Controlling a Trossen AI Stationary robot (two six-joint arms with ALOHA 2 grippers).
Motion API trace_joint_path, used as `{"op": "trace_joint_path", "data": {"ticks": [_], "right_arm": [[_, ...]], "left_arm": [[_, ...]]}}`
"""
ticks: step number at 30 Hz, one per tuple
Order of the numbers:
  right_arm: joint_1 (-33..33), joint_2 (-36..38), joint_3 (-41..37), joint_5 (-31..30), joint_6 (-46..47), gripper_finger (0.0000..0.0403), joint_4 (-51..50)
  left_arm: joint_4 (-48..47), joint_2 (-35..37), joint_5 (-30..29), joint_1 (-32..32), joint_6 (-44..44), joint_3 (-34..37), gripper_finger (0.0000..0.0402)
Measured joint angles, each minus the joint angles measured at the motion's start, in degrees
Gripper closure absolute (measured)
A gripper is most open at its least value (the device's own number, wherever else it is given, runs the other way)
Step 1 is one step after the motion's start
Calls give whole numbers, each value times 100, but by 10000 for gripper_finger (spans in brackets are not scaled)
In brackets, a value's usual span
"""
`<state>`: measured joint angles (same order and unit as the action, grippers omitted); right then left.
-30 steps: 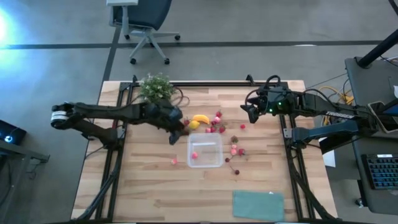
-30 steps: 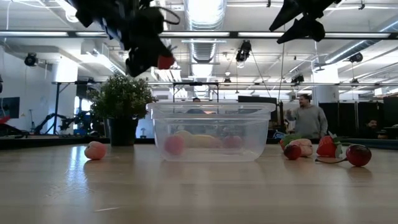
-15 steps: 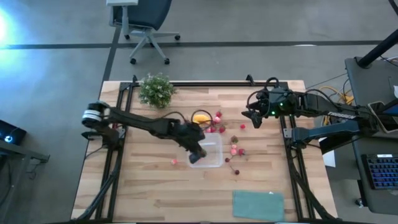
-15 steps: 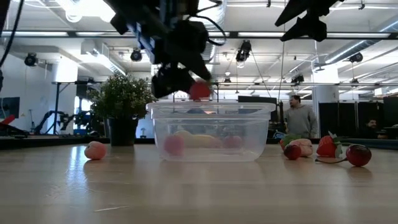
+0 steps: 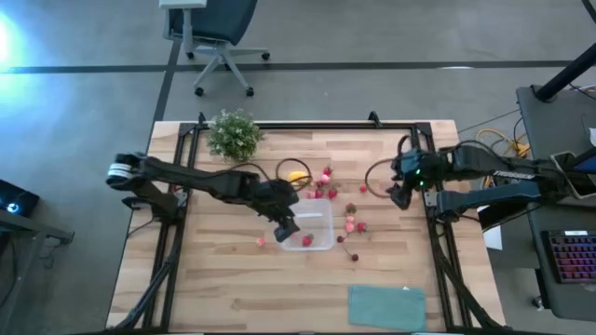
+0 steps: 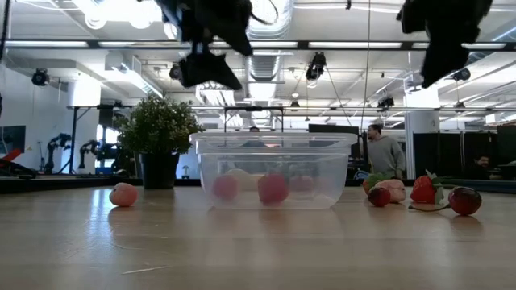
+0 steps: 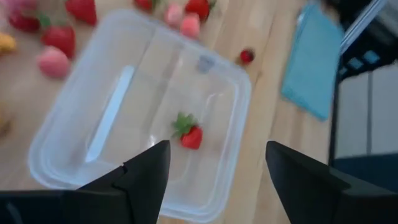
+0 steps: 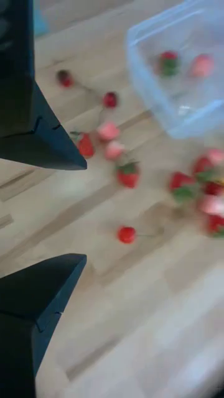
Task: Pick and placing Produce into tupperware
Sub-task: Put the red cherry into the transparent container
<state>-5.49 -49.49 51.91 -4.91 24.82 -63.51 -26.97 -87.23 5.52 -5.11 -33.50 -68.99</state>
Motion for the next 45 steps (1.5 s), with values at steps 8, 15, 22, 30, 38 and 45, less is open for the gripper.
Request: {"op": "trace_joint_path", "data": {"ticks": [8, 15, 22, 30, 38, 45], "right_arm": [[-244, -297, -1336, -3, 975, 179, 1721], [-740, -1423, -1673, -86, 577, 179, 2205], [-824, -2562, -1316, -93, 488, 179, 2509], [-1047, -3640, -405, -160, 496, 180, 2152], [-1215, -4483, 95, 125, 118, 184, 1737], [-1215, -4807, 198, 67, -170, 238, 1748]], "left_arm": [[-58, 1073, -599, -58, -946, 260, 151], [-73, 1540, -999, -56, -941, 271, 151], [-107, 1688, -1074, -51, -921, 274, 151], [-106, 1808, -1075, -51, -954, 274, 151], [-105, 1987, -1076, -49, -979, 271, 151], [-96, 2029, -1101, -49, -1116, 271, 151]]}}
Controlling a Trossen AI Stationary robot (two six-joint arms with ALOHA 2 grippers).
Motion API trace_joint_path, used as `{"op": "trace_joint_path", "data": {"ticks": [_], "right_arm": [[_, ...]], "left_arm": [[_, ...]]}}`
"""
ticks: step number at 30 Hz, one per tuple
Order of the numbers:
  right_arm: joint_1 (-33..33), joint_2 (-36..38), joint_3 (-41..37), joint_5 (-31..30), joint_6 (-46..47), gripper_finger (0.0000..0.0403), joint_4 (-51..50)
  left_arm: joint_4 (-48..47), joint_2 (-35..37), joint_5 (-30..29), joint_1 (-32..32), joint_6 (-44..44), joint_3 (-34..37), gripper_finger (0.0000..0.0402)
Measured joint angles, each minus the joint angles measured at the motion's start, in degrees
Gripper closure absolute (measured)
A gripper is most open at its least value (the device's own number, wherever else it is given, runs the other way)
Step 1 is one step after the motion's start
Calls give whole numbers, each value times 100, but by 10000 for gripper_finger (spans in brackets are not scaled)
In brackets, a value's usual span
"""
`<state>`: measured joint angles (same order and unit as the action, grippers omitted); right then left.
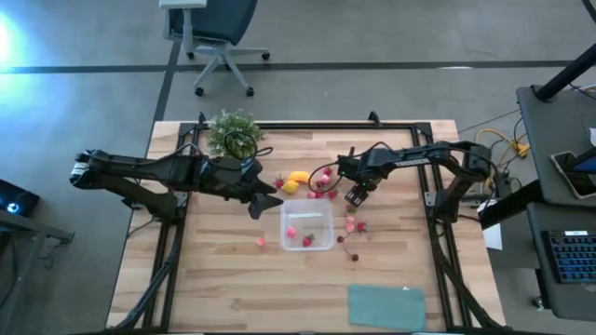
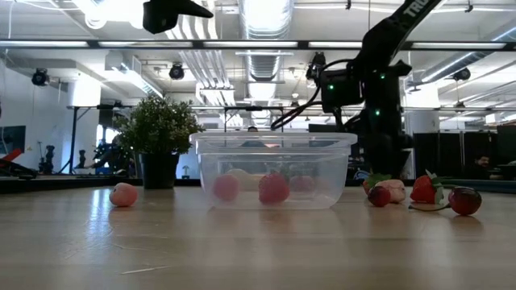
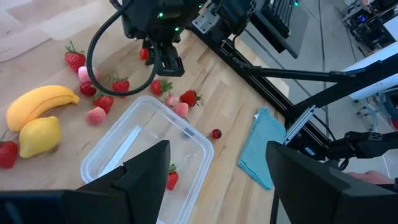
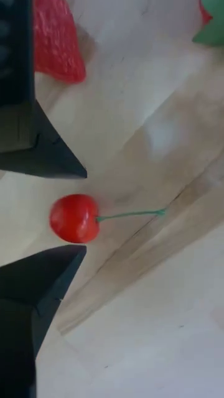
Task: Pick and placing Produce into tupperware
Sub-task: Put the red cherry into the transparent container
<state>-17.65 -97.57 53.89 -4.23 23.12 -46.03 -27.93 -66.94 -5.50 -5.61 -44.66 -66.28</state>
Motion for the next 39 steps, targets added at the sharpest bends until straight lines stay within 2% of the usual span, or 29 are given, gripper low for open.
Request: {"op": "trace_joint_path", "data": {"ticks": [8, 16, 22, 26, 29, 34, 39], "right_arm": [[0, 38, 24, -91, -134, 294, 193], [0, 15, 7, 13, -284, 296, 181], [105, 745, 34, 822, -364, 295, 129], [387, 1468, 215, 1506, -374, 295, 145], [611, 1697, 449, 1971, -386, 295, 197], [860, 1315, 927, 2561, -404, 284, 384], [1081, 504, 1439, 2575, -616, 254, 328]], "left_arm": [[-4, -20, -74, 0, -1, 0, 151], [-2, -19, -150, 0, -2, 0, 151], [-30, -31, -149, 0, 20, 0, 151], [-268, -31, -229, 0, 22, 2, 151], [-362, -31, -245, 2, 22, 2, 151], [-543, -31, -254, 0, 51, 4, 151], [-930, -31, -252, -6, 17, 4, 151]]}}
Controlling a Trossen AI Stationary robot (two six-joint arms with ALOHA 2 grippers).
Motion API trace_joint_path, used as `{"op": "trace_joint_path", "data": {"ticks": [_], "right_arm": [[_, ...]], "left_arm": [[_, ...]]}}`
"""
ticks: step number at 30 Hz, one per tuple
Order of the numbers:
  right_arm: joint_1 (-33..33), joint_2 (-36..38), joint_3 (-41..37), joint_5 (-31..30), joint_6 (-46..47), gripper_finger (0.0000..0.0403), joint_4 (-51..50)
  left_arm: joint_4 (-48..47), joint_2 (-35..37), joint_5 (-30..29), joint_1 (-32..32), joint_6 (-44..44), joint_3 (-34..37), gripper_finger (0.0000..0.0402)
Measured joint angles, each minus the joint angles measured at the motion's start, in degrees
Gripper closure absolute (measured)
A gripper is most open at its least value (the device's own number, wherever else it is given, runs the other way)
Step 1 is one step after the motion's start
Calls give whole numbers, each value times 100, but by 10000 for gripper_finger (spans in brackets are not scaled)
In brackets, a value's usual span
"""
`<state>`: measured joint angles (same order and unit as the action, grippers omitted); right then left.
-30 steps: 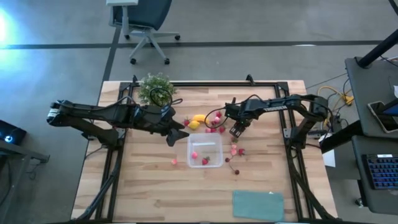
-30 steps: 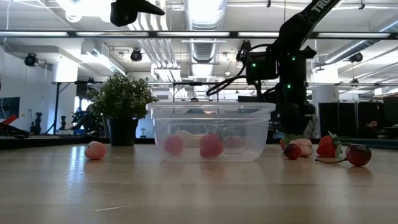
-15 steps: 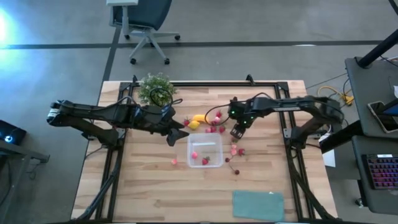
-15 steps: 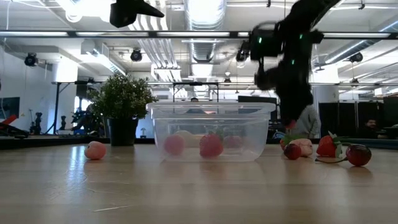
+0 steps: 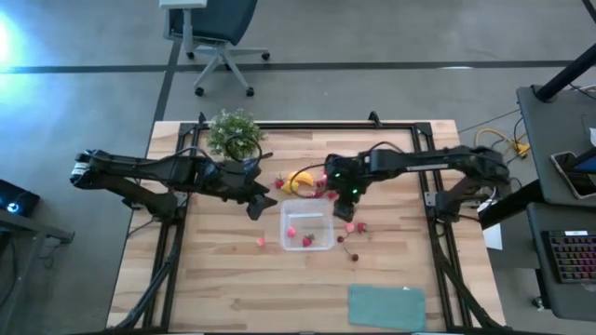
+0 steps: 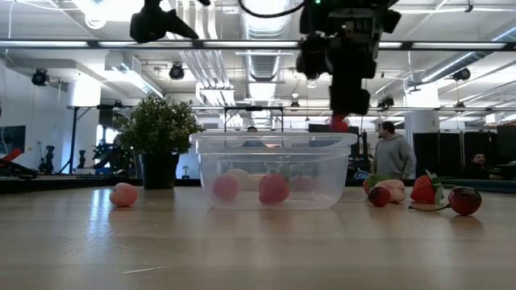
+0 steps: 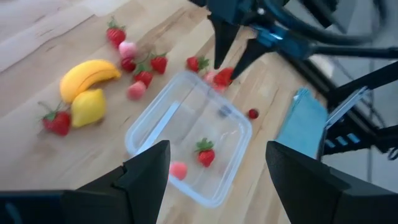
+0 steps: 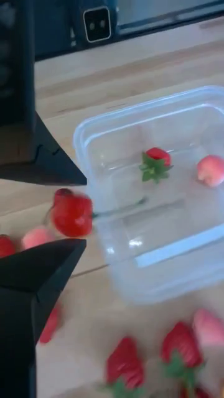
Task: Pick and placing Produce into tupperware
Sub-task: Put the red cherry into the transparent container
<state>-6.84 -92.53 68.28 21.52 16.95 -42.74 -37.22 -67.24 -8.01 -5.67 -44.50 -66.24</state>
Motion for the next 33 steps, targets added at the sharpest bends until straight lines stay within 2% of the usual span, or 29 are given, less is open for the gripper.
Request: {"op": "trace_joint_path", "data": {"ticks": [4, 8, 13, 17, 19, 23, 26, 33], "right_arm": [[138, -515, 429, 4, -169, 223, -15], [178, -688, 799, -67, -344, 194, -127], [170, -426, 963, -854, -401, 178, -1152], [223, -34, 536, -1008, -518, 177, -1598], [320, 85, 179, -1115, -522, 177, -1342], [479, 229, -449, -1784, -516, 177, -240], [484, 171, -797, -1980, -475, 177, 447], [429, -31, -1481, -2192, -487, 177, 864]], "left_arm": [[-356, 0, 4, -53, -22, 2, 151], [-709, 0, -1, -119, -28, 4, 151], [-1125, 0, -65, -202, -159, 36, 151], [-1183, -1, -183, -210, -161, 222, 151], [-1183, -1, -205, -206, -161, 362, 151], [-1125, -26, -204, -208, -172, 649, 151], [-1009, -26, -173, -208, -178, 817, 151], [-970, -25, -129, -208, -187, 829, 151]]}}
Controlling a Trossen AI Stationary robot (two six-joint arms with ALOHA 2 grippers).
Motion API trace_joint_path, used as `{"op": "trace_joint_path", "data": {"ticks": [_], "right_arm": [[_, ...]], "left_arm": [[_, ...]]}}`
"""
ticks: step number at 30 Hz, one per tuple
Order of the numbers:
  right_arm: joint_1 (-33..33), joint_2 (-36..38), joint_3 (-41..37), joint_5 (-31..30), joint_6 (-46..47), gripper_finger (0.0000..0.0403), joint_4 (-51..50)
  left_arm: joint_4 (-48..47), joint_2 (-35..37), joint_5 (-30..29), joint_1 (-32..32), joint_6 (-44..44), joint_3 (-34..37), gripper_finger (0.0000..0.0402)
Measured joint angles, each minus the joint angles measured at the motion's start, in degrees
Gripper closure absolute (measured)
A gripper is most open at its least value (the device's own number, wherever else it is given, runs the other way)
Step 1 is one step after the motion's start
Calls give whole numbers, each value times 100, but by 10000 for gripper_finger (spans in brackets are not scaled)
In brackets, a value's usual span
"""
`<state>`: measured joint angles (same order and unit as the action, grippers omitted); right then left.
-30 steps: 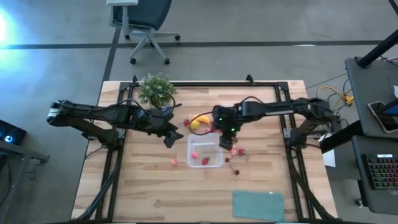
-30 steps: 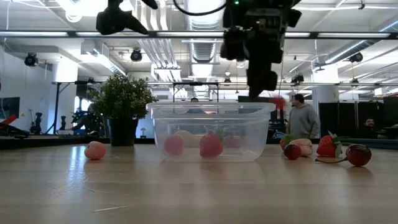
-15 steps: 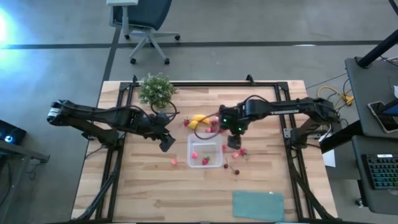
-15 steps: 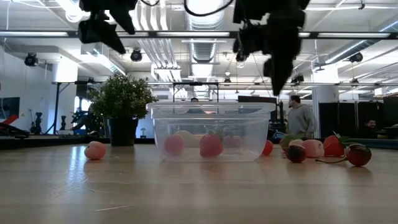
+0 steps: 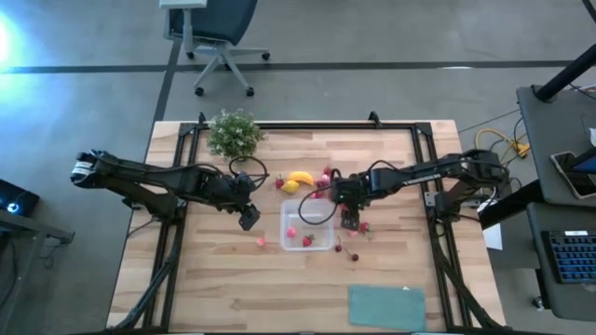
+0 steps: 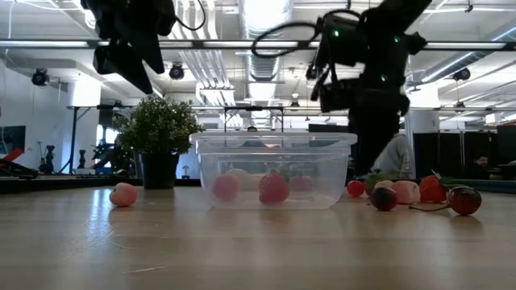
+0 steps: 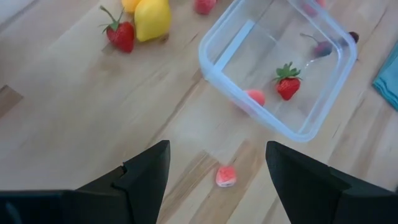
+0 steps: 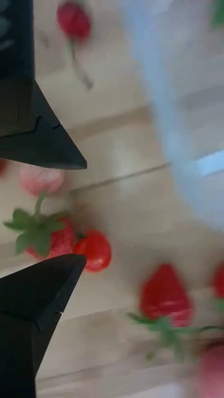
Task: Pick and placing Produce into tupperware
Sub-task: Put the red cherry into the transparent container
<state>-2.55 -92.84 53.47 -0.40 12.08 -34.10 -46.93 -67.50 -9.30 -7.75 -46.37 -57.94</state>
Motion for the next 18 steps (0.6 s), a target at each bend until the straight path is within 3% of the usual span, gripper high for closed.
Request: {"op": "trace_joint_path", "data": {"ticks": [10, 18], "right_arm": [[-110, 107, -226, -589, 94, 177, 294], [-341, 120, -478, -476, -130, 177, 460]], "left_arm": [[-5, 14, 0, 0, 0, 3, 151], [-7, 14, -225, 0, 20, 23, 151]]}}
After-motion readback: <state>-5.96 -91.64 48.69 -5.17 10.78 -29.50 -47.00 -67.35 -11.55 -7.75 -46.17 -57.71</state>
